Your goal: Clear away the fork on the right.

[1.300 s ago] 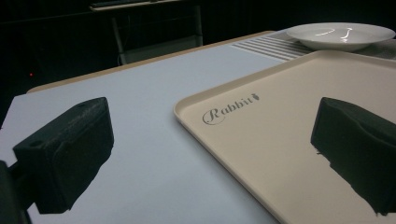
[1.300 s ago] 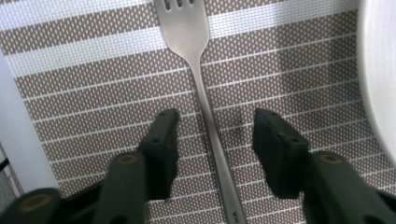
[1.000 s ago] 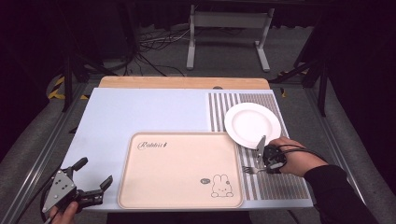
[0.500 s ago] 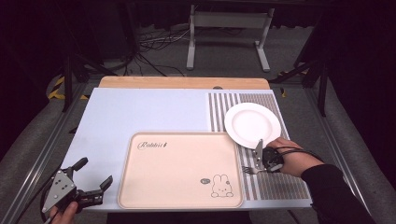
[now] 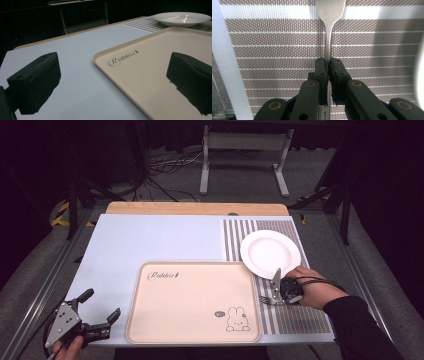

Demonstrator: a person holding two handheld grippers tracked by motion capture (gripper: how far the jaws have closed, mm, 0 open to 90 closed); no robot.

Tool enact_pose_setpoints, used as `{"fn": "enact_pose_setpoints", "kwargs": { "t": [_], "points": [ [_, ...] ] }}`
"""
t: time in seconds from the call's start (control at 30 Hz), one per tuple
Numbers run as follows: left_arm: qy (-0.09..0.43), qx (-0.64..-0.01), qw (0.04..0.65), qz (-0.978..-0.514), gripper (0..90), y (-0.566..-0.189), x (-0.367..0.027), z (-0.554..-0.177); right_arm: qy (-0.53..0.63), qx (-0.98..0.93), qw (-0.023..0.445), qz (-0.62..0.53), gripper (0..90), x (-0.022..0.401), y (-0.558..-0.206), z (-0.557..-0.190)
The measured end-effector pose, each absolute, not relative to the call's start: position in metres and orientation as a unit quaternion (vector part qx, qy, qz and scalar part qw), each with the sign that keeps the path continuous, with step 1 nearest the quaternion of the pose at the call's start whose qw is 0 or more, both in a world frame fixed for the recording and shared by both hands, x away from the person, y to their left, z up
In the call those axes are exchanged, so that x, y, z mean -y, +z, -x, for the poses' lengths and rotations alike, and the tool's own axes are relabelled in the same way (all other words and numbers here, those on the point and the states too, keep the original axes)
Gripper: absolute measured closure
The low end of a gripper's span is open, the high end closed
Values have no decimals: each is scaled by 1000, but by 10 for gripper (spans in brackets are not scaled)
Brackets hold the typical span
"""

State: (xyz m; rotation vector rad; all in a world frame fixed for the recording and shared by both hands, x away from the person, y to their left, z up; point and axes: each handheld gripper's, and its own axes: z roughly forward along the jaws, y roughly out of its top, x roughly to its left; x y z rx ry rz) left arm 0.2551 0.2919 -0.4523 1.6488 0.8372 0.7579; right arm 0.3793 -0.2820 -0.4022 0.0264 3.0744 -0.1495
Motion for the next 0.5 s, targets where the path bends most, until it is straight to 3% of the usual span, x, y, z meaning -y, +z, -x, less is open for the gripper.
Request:
{"fn": "enact_pose_setpoints", "kwargs": {
  "t": [0.5],
  "points": [
    [319, -353, 540, -694, 1, -453, -292, -256, -25, -998, 59, -26, 852, 276, -368, -377]
  ]
}}
